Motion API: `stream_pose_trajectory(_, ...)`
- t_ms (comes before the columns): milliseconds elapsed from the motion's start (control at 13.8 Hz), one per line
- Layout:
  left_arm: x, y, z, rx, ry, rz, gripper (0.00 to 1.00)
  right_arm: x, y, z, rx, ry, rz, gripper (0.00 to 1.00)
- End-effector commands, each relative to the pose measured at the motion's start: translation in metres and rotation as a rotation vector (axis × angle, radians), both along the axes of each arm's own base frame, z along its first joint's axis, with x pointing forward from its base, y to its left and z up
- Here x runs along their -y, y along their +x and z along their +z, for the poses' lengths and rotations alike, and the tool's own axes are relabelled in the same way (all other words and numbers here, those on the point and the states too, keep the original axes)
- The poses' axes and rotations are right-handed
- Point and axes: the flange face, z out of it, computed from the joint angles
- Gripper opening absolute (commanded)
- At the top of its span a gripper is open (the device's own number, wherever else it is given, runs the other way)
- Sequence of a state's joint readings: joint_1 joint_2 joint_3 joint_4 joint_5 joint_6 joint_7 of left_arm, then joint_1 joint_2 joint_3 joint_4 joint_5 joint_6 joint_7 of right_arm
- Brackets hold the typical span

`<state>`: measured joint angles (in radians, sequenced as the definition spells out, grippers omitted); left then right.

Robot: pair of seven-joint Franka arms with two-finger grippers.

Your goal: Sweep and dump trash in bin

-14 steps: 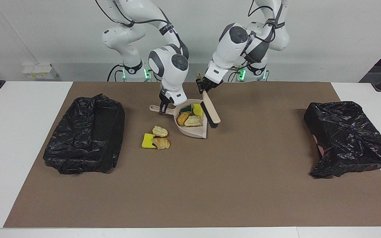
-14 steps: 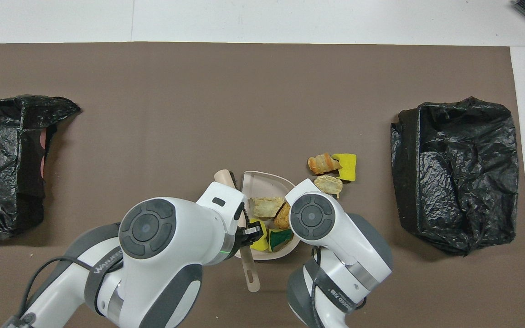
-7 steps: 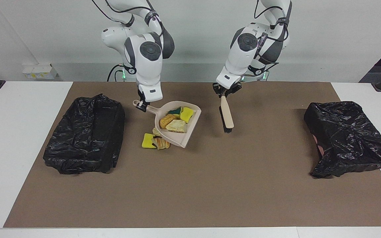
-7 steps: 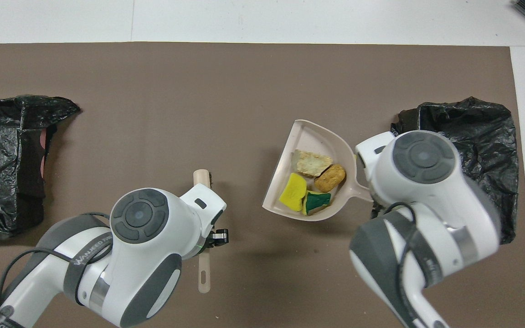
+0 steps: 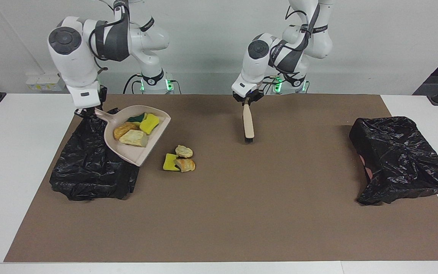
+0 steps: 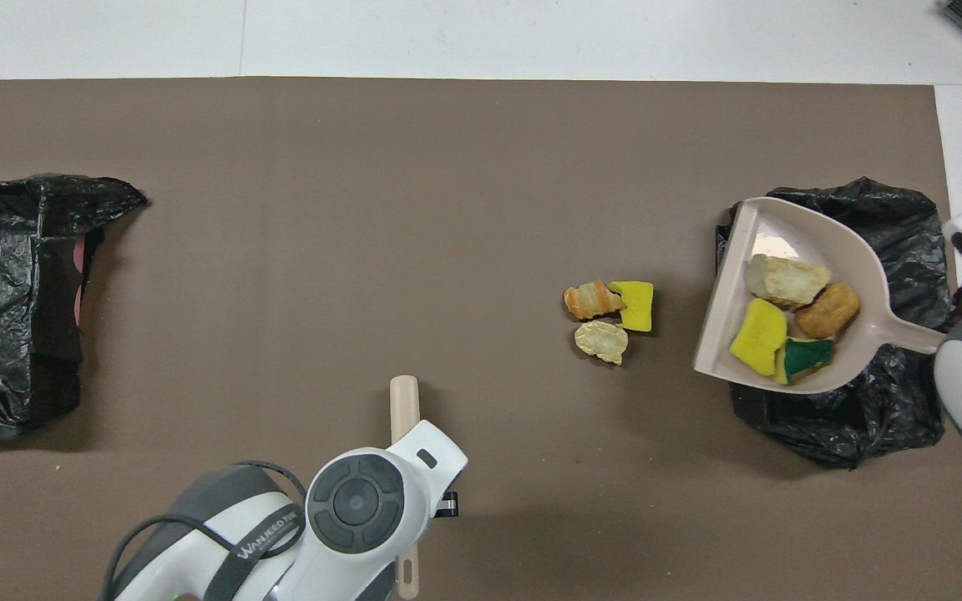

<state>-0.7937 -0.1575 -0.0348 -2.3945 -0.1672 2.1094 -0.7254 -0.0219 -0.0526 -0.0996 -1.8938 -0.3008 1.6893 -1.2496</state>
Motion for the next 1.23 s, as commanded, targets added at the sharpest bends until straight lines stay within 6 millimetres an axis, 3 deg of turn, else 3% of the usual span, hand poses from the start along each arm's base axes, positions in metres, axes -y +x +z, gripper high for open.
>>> stream_pose_trajectory(0, -0.004, -0.032, -0.024, 0.069, -0.015, 0.045, 0.00, 0.040, -0.008, 0.003, -0.010, -0.102, 0.080, 0.00)
stream_pose_trajectory(72, -0.004, -0.032, -0.025, 0.071, -0.017, 0.048, 0.13, 0.041, -0.007, 0.006, -0.029, -0.200, 0.125, 0.00)
stream_pose_trajectory(145, -0.004, -0.031, -0.025, 0.071, -0.017, 0.049, 0.63, 0.044, -0.005, 0.008, -0.049, -0.283, 0.162, 0.00)
stream_pose_trajectory(217, -0.004, -0.026, -0.024, 0.074, -0.020, 0.065, 1.00, 0.043, -0.005, 0.003, -0.059, -0.334, 0.193, 0.00)
stream_pose_trajectory(434, -0.002, -0.001, -0.020, 0.072, -0.020, 0.100, 1.00, 0.044, -0.004, -0.003, -0.070, -0.423, 0.243, 0.00)
stream_pose_trajectory(651, -0.024, 0.042, -0.002, 0.100, -0.049, 0.168, 1.00, 0.032, 0.000, 0.004, -0.082, -0.547, 0.298, 0.00)
stream_pose_trajectory(795, -0.049, 0.095, 0.015, 0.132, -0.068, 0.256, 1.00, 0.027, -0.003, 0.006, -0.088, -0.557, 0.288, 0.00)
stream_pose_trajectory(940, -0.065, 0.132, 0.038, 0.135, -0.079, 0.199, 1.00, 0.008, -0.008, 0.010, -0.098, -0.598, 0.236, 0.00)
stream_pose_trajectory(1157, -0.112, 0.190, 0.088, 0.133, -0.071, 0.146, 1.00, -0.015, -0.014, 0.004, -0.092, -0.695, 0.258, 0.00)
